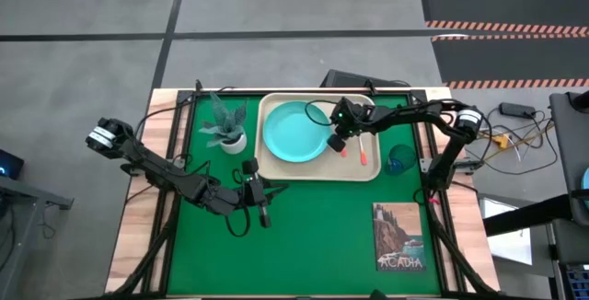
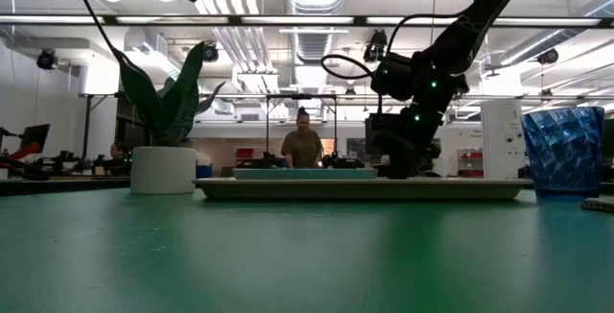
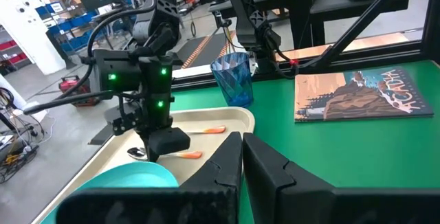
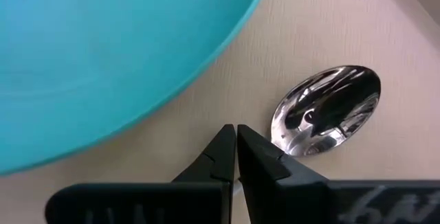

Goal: Pick and place plate/cup/fork/spoon on tray
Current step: Adjust the orange spoon on the light white tray

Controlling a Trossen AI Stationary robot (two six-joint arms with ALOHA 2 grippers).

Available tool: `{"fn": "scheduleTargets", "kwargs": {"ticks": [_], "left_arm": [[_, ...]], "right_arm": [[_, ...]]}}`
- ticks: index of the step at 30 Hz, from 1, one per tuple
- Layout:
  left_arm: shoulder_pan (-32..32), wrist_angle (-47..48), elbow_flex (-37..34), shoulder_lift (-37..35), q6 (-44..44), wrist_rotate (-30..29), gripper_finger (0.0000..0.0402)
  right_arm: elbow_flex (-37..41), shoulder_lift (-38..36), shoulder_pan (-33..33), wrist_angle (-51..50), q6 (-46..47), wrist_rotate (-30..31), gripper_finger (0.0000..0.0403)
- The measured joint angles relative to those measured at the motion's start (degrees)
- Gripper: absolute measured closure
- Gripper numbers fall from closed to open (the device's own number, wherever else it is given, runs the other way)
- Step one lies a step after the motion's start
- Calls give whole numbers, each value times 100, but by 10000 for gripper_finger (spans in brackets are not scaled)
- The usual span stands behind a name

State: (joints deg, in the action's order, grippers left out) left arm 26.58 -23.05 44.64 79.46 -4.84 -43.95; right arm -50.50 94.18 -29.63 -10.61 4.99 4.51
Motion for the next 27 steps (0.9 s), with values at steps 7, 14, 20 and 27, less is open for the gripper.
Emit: {"fn": "scheduleTargets", "kwargs": {"ticks": [7,14,20,27], "left_arm": [[0,0,0,0,0,0,402],[-1,1,0,0,0,0,402],[-1,2,0,0,-2,-1,402],[-1,4,0,0,0,-1,402]], "right_arm": [[0,-65,-2,-259,-157,2,392],[-126,-173,-2,-681,-55,4,392],[-270,-365,-14,-779,-143,11,392],[-361,-375,-85,-993,-190,-19,392]]}}
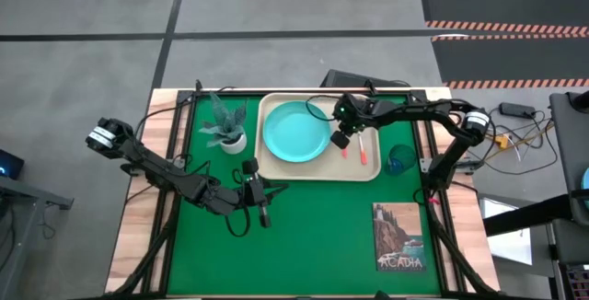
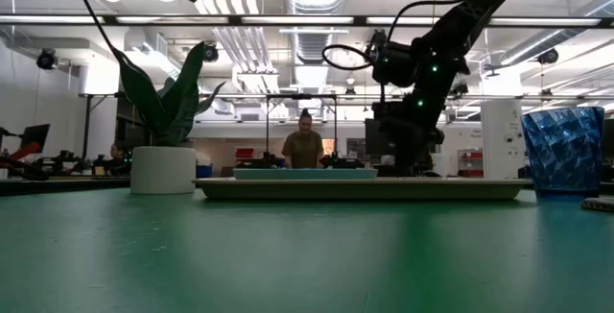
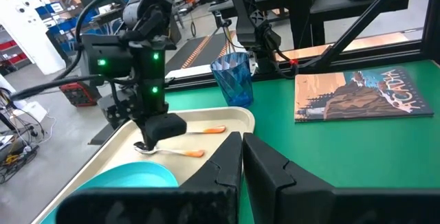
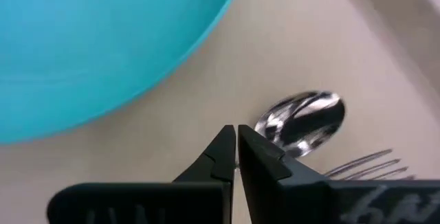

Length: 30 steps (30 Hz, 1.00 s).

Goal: Pick and place plate/cup/fork/spoon on tray
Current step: Adjust the orange spoon on the light white tray

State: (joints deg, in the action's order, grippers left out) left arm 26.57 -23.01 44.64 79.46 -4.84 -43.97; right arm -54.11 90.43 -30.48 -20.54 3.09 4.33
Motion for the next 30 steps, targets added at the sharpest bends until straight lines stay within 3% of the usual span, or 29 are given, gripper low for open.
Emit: {"fn": "scheduleTargets", "kwargs": {"ticks": [6,30], "left_arm": [[2,-2,0,0,-2,0,402],[0,-1,0,0,-2,0,402]], "right_arm": [[55,0,93,-390,69,-318,392],[116,76,238,-396,269,-329,392]]}}
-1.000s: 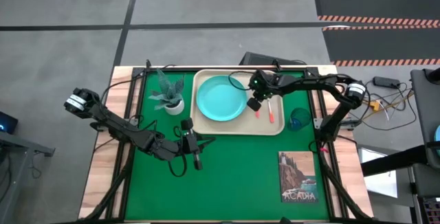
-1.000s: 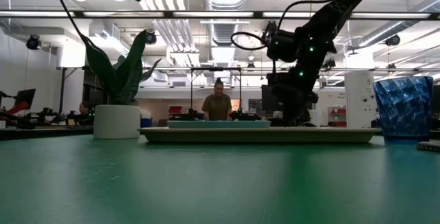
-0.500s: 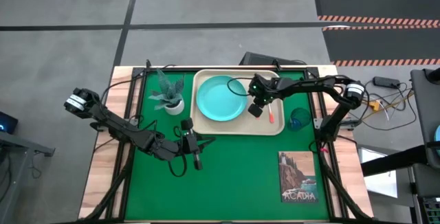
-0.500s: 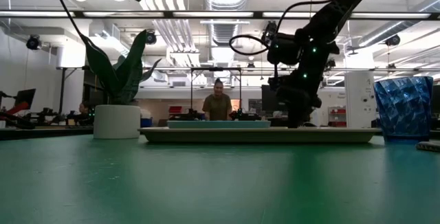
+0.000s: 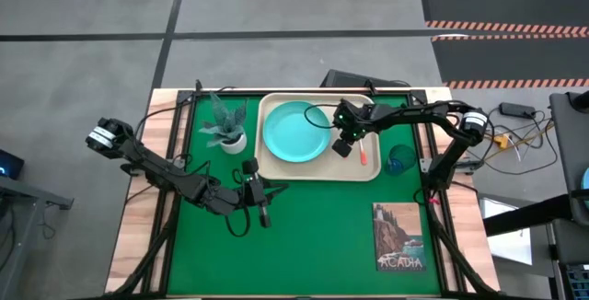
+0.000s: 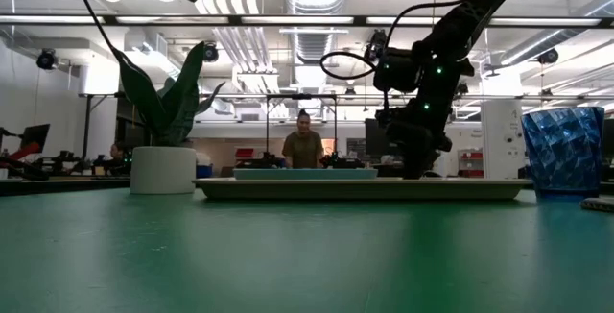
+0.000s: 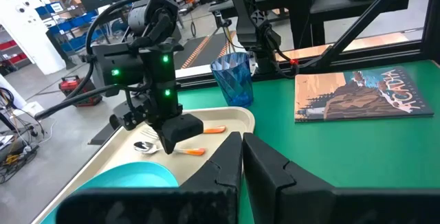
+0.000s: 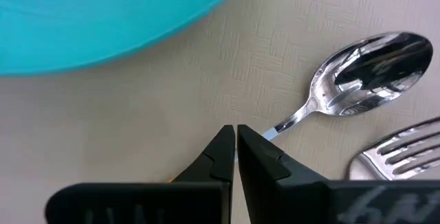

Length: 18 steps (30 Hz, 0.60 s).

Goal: Pick and place plate/cup/fork/spoon on tray
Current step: Adjust the orange spoon on the light white tray

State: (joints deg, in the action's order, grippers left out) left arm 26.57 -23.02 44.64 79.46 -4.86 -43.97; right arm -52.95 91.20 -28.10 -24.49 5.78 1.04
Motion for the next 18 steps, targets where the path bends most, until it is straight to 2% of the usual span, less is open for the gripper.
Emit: {"fn": "scheduleTargets", "kwargs": {"ticks": [12,18], "left_arm": [[0,-1,0,0,2,0,402],[1,0,0,0,1,1,402]], "right_arm": [[-71,-17,-2,-152,11,8,392],[-450,-76,-62,-397,-147,335,392]]}}
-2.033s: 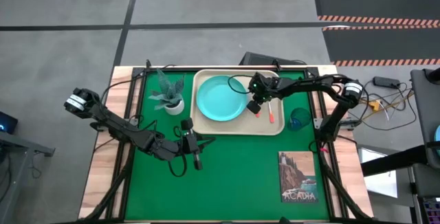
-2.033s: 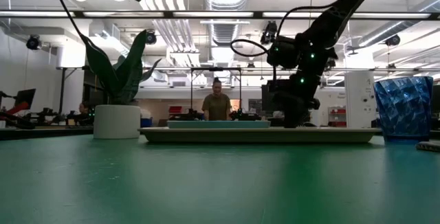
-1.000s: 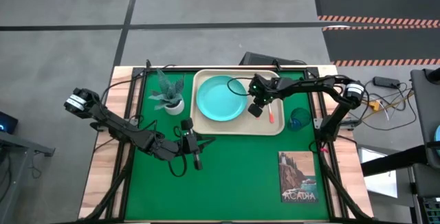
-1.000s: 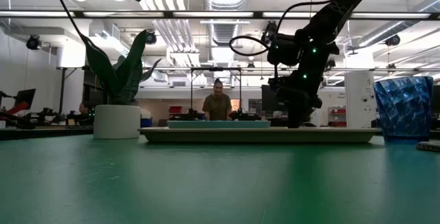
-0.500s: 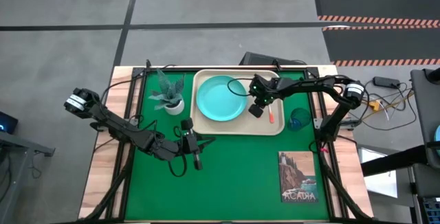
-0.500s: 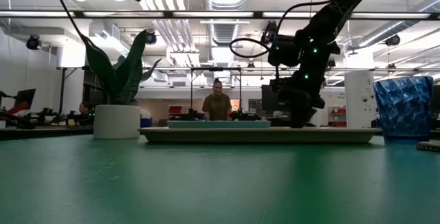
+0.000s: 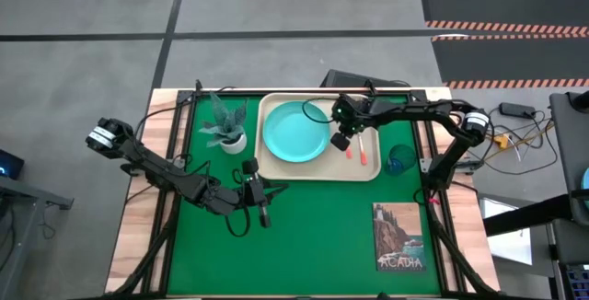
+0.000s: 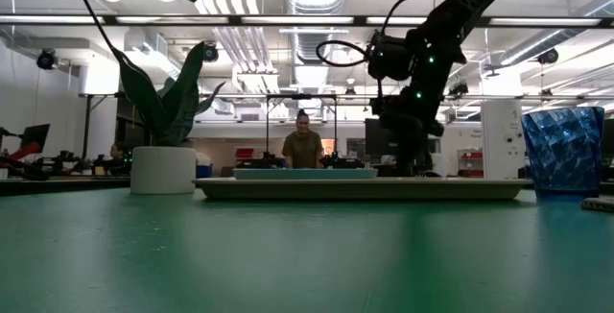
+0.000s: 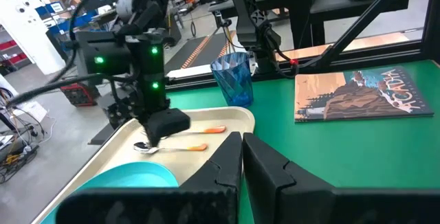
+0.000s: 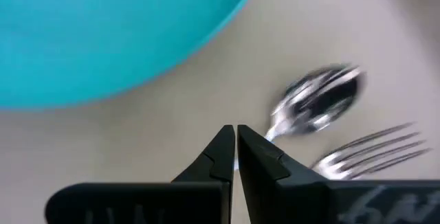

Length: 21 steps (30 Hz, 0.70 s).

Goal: Pick and place plate/cup/fork/spoon on tray
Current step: Adjust the orange spoon on the light white tray

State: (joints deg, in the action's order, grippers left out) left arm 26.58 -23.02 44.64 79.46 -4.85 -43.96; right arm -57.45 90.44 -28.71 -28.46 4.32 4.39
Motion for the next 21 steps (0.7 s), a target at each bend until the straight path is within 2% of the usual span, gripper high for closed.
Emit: {"fn": "scheduleTargets", "kwargs": {"ticks": [4,11,21], "left_arm": [[1,1,0,0,-1,-1,402],[-1,1,0,0,-3,-1,402],[1,-1,0,0,-3,0,402]], "right_arm": [[-118,5,-111,35,-237,456,392],[8,133,-435,182,-341,464,392],[35,326,-456,392,-380,465,392]]}}
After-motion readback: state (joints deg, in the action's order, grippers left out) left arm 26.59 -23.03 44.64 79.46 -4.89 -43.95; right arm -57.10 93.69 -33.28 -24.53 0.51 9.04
